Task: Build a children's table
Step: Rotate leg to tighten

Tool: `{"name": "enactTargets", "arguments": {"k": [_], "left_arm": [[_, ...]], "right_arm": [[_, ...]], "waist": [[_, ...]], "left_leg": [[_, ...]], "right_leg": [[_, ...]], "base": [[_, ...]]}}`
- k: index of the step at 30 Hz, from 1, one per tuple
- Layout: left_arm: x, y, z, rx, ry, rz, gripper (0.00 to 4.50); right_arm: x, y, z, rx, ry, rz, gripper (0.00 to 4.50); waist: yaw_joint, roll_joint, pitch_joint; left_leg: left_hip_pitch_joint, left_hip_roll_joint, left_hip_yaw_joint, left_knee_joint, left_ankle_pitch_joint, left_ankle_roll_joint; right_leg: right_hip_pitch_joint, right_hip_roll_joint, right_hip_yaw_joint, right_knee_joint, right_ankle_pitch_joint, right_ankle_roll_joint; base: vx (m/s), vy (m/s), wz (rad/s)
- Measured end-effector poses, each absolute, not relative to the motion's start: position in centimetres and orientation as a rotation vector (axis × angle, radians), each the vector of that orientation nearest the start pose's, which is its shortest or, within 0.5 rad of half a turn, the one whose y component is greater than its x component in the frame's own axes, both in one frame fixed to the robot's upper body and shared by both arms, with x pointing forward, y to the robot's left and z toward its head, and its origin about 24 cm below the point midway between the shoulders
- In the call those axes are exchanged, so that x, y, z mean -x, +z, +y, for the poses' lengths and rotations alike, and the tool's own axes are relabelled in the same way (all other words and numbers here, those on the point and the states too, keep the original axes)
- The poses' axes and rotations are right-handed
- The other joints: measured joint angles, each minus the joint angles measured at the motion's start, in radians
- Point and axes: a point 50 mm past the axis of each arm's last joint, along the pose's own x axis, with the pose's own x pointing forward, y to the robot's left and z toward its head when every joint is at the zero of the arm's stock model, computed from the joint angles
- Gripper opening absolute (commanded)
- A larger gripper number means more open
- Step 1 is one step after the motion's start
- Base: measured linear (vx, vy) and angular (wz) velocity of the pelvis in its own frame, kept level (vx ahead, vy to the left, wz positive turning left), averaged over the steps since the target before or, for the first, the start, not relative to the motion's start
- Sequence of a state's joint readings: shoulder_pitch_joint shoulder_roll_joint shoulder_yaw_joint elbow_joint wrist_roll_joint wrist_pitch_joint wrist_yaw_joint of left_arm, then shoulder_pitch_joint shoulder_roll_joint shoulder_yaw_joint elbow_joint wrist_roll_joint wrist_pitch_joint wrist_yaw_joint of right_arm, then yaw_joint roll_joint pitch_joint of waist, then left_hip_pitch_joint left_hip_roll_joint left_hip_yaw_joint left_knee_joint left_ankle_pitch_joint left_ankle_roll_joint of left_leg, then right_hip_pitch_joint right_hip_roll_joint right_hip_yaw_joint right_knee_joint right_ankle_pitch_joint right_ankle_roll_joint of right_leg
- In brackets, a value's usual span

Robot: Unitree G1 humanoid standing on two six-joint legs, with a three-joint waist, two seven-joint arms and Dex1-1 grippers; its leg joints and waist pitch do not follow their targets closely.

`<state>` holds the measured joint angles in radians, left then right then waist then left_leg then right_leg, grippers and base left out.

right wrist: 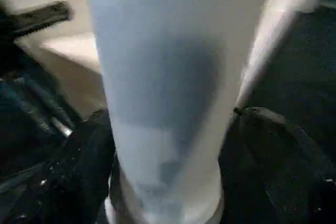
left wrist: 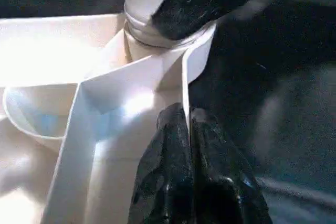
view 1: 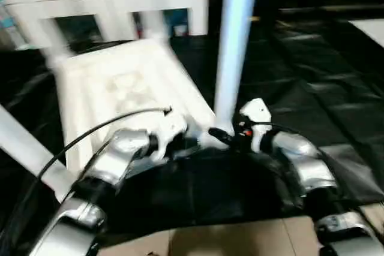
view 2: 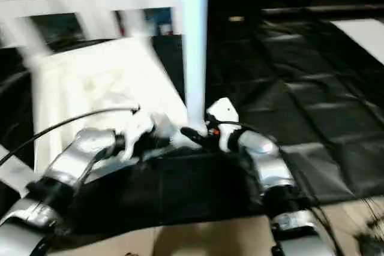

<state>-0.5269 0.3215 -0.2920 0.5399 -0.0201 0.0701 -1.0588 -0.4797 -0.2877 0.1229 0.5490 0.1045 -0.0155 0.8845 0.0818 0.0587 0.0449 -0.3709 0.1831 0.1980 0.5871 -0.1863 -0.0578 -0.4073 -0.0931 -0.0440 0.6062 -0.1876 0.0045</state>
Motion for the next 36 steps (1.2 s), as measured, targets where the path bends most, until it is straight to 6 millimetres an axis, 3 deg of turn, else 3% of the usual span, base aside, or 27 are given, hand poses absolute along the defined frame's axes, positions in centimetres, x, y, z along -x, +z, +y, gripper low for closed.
{"name": "enactTargets", "arguments": {"k": [4, 11, 12, 24, 36], "left_arm": [[-30.7, 4.3, 12.1, -0.348, -1.27, 0.367, 0.0], [-30.7, 4.3, 12.2, -0.349, -1.261, 0.368, 0.0], [-30.7, 4.3, 12.2, -0.349, -1.261, 0.369, 0.0], [-30.6, 4.4, 12.1, -0.346, -1.269, 0.373, 0.0], [-30.4, 4.3, 12.1, -0.343, -1.267, 0.377, 0.0]], "right_arm": [[-31.1, 4.8, -14.3, 0.218, 1.067, 0.207, 3.88], [-30.5, 4.3, -14.8, 0.229, 1.11, 0.243, 3.88], [-30.5, 4.3, -14.8, 0.229, 1.111, 0.243, 3.62], [-30.6, 4.4, -15.2, 0.22, 1.101, 0.243, 2.73], [-30.5, 4.3, -15.1, 0.211, 1.099, 0.245, 2.65]], "waist": [[0.008, -0.001, 0.001], [0.006, -0.002, 0.0], [0.006, -0.002, 0.0], [0.007, -0.002, 0.0], [0.007, -0.002, 0.0]], "left_leg": [[-0.001, -0.002, 0.0, 0.001, 0.0, 0.0], [0.0, -0.001, 0.0, 0.001, 0.0, 0.0], [-0.001, -0.001, 0.0, 0.001, 0.0, 0.0], [-0.001, -0.001, 0.0, 0.001, 0.0, 0.0], [-0.001, -0.001, 0.0, 0.001, 0.0, 0.0]], "right_leg": [[0.0, 0.0, 0.003, 0.0, 0.0, 0.0], [0.0, 0.0, 0.002, 0.0, 0.0, 0.0], [0.0, 0.0, 0.002, 0.0, 0.0, 0.0], [0.0, 0.0, 0.002, 0.0, 0.0, 0.0], [0.0, 0.0, 0.001, 0.0, 0.0, 0.0]], "base": [[0.0, 0.0, 0.0], [0.0, 0.0, 0.0], [0.0, 0.0, 0.0], [0.0, 0.0, 0.0], [0.0, 0.0, 0.0]]}}
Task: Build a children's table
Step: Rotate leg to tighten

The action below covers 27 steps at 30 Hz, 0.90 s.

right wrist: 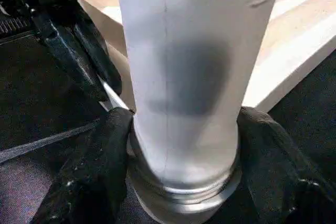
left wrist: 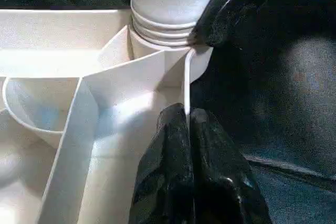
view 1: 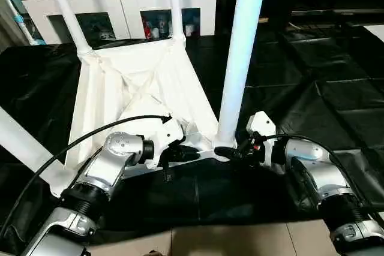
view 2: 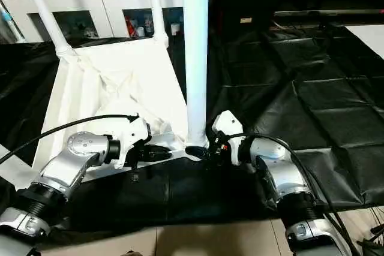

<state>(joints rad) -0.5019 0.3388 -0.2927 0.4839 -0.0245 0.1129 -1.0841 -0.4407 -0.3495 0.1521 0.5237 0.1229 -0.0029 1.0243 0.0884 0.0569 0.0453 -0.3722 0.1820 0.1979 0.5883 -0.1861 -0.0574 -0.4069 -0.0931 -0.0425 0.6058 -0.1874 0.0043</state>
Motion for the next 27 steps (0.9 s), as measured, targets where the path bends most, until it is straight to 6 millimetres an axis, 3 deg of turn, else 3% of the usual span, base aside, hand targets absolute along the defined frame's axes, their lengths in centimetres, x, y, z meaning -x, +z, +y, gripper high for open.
{"name": "enactTargets", "arguments": {"k": [6, 10, 19, 27], "left_arm": [[-31.1, 4.0, 11.5, -0.336, -1.202, 0.388, 0.0], [-32.4, 3.9, 9.9, -0.313, -1.11, 0.4, 0.0], [-34.4, 4.0, 6.5, -0.281, -0.914, 0.412, 0.0], [-34.6, 4.0, 6.1, -0.271, -0.893, 0.405, 0.0]], "right_arm": [[-31.4, 3.7, -14.5, 0.155, 0.97, 0.238, 2.64], [-32.3, 3.2, -13.8, 0.088, 0.8, 0.248, 2.64], [-34.7, 3.4, -11.7, 0.036, 0.433, 0.292, 2.63], [-35.0, 3.3, -11.1, 0.057, 0.363, 0.279, 2.63]], "waist": [[-0.01, -0.001, -0.001], [-0.021, -0.001, -0.001], [-0.03, 0.001, -0.002], [-0.03, 0.007, -0.007]], "left_leg": [[0.004, 0.0, 0.0, 0.003, 0.0, 0.0], [0.006, -0.001, 0.0, 0.003, 0.0, 0.0], [0.006, -0.002, -0.002, 0.003, 0.0, 0.0], [0.005, -0.002, -0.002, 0.002, 0.0, 0.0]], "right_leg": [[0.002, 0.0, 0.001, 0.003, 0.0, 0.0], [0.006, 0.0, 0.002, 0.002, 0.0, 0.0], [0.008, 0.0, 0.002, 0.0, -0.002, 0.004], [0.009, 0.0, 0.002, -0.005, 0.002, -0.002]], "base": [[0.0, 0.0, 0.0], [0.0, 0.0, 0.0], [0.0, 0.0, 0.0], [0.0, 0.0, 0.0]]}}
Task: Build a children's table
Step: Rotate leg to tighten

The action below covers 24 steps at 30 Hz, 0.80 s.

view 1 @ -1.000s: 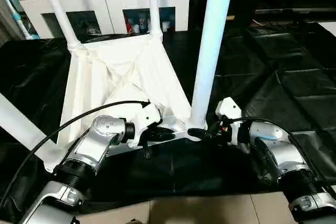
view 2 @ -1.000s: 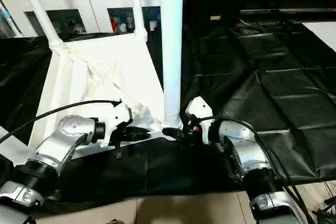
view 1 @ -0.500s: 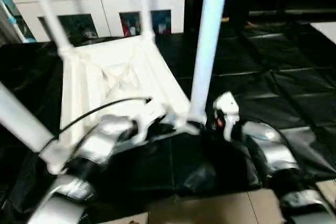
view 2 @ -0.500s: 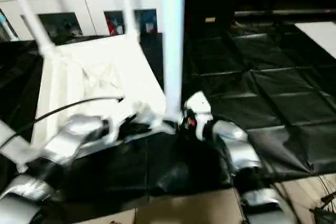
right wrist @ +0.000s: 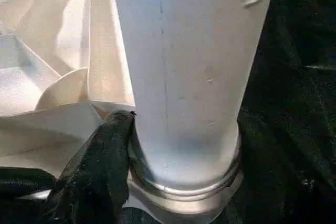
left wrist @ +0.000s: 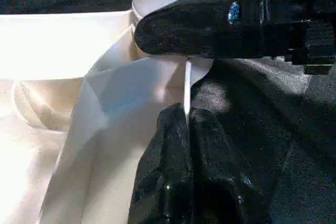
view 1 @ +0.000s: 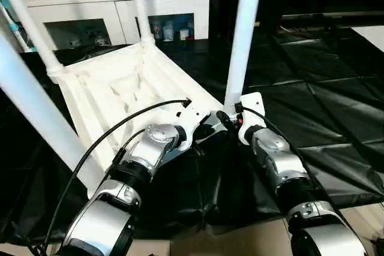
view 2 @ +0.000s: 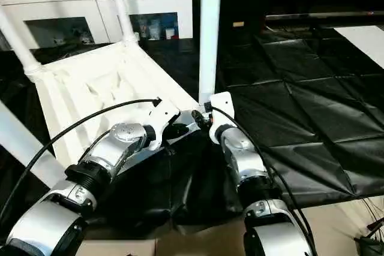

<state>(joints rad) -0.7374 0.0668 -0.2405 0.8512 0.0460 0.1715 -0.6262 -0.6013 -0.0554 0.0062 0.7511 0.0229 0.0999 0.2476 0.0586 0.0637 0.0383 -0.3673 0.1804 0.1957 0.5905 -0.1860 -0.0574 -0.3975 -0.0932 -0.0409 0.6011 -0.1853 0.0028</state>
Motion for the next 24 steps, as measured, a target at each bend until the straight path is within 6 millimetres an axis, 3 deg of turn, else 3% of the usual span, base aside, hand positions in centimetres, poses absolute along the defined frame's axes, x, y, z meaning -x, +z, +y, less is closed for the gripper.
{"name": "enactTargets", "arguments": {"k": [3, 5, 8, 11, 19, 24], "left_arm": [[-34.7, 3.9, 6.2, -0.272, -0.889, 0.406, 0.0], [-34.7, 3.9, 6.4, -0.275, -0.886, 0.403, 0.0], [-34.8, 3.9, 6.8, -0.288, -0.886, 0.397, 0.0], [-34.6, 3.9, 7.3, -0.315, -0.912, 0.388, 0.0], [-33.2, 4.1, 9.2, -0.374, -1.047, 0.352, 0.0], [-31.4, 4.2, 11.1, -0.377, -1.184, 0.35, 0.0]], "right_arm": [[-35.0, 3.3, -11.0, 0.054, 0.362, 0.275, 3.33], [-34.9, 3.4, -10.9, 0.044, 0.374, 0.267, 3.33], [-34.9, 3.4, -10.7, 0.045, 0.393, 0.263, 3.75], [-34.7, 3.4, -10.7, 0.048, 0.454, 0.256, 3.75], [-32.8, 3.8, -14.2, 0.171, 0.739, 0.225, 3.75], [-31.6, 4.3, -15.7, 0.198, 0.92, 0.234, 3.75]], "waist": [[0.0, 0.0, 0.0], [0.0, 0.0, -0.001], [-0.004, 0.0, 0.0], [-0.011, 0.0, 0.0], [-0.009, 0.0, 0.0], [0.004, 0.0, 0.0]], "left_leg": [[0.0, 0.0, 0.0, 0.0, 0.0, 0.0], [0.0, 0.0, 0.0, -0.001, 0.0, 0.0], [0.0, 0.0, 0.0, -0.004, 0.0, 0.0], [0.0, 0.0, 0.0, -0.006, 0.0, 0.0], [-0.002, 0.002, 0.001, -0.01, 0.0, 0.0], [-0.006, 0.004, 0.001, -0.011, 0.003, 0.005]], "right_leg": [[0.0, 0.0, 0.0, 0.0, 0.0, 0.0], [0.0, 0.0, 0.0, -0.001, 0.0, 0.0], [-0.001, 0.0, -0.001, -0.002, -0.001, 0.001], [-0.002, 0.0, -0.002, -0.002, -0.002, 0.004], [-0.003, 0.001, -0.005, -0.007, -0.001, 0.002], [-0.006, 0.001, -0.008, -0.007, -0.002, 0.002]], "base": [[0.0, 0.0, 0.0], [0.0, 0.0, 0.0], [0.0, 0.0, 0.0], [0.0, 0.0, 0.0], [0.0, 0.0, 0.0], [0.0, 0.0, 0.0]]}}
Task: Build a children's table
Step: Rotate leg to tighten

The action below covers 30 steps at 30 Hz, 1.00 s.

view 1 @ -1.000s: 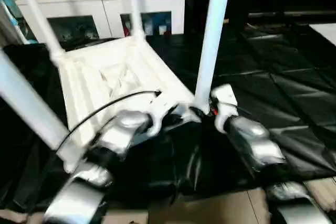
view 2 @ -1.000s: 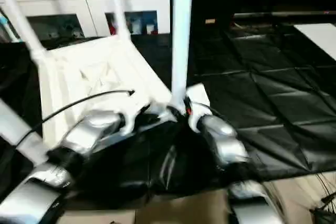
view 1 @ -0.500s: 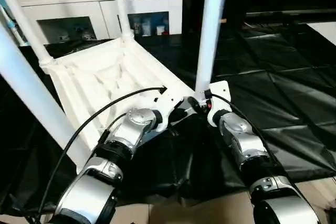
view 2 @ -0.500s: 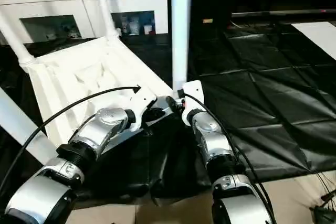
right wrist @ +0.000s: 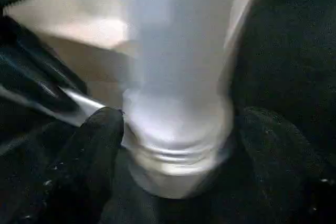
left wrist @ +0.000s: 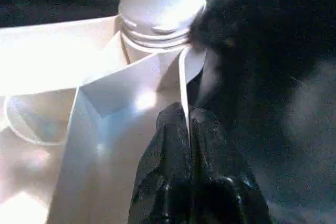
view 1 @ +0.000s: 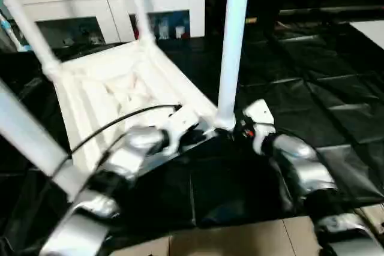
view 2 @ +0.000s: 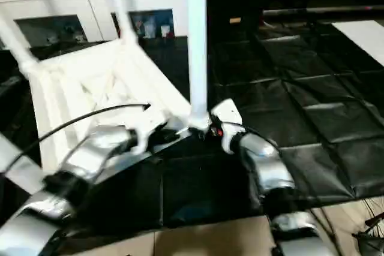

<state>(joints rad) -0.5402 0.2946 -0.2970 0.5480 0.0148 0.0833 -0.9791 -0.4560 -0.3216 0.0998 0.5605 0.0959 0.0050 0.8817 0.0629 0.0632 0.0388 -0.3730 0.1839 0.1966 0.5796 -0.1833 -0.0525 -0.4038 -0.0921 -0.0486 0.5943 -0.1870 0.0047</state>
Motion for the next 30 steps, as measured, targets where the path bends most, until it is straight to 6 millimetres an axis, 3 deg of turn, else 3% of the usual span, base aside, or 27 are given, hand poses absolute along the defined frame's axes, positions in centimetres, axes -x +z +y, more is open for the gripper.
{"name": "enactTargets", "arguments": {"k": [5, 18, 19, 30], "left_arm": [[-30.6, 4.3, 11.3, -0.401, -1.258, 0.373, 0.0], [-30.3, 4.5, 11.6, -0.405, -1.268, 0.392, 0.0], [-30.3, 4.5, 11.6, -0.405, -1.268, 0.393, 0.0], [-30.1, 4.5, 11.7, -0.405, -1.268, 0.395, 0.0]], "right_arm": [[-30.8, 4.5, -15.7, 0.214, 1.033, 0.238, 3.75], [-30.3, 4.1, -15.3, 0.232, 1.104, 0.262, 3.75], [-30.3, 4.0, -15.3, 0.229, 1.103, 0.26, 3.47], [-30.3, 4.0, -15.1, 0.217, 1.09, 0.253, 2.78]], "waist": [[0.021, 0.0, 0.001], [0.024, 0.0, 0.001], [0.024, 0.0, 0.001], [0.024, 0.0, 0.0]], "left_leg": [[0.0, 0.0, 0.001, 0.005, -0.003, -0.005], [-0.001, 0.0, 0.002, 0.005, -0.003, -0.004], [-0.001, 0.0, 0.002, 0.005, -0.003, -0.004], [-0.001, 0.0, 0.002, 0.006, -0.001, 0.0]], "right_leg": [[0.001, 0.0, 0.002, 0.001, 0.001, -0.001], [0.001, 0.0, 0.002, 0.001, 0.001, -0.001], [0.001, 0.0, 0.002, 0.001, 0.001, -0.001], [0.001, 0.0, 0.002, 0.001, 0.001, -0.001]], "base": [[0.0, 0.0, 0.0], [0.0, 0.0, 0.0], [0.0, 0.0, 0.0], [0.0, 0.0, 0.0]]}}
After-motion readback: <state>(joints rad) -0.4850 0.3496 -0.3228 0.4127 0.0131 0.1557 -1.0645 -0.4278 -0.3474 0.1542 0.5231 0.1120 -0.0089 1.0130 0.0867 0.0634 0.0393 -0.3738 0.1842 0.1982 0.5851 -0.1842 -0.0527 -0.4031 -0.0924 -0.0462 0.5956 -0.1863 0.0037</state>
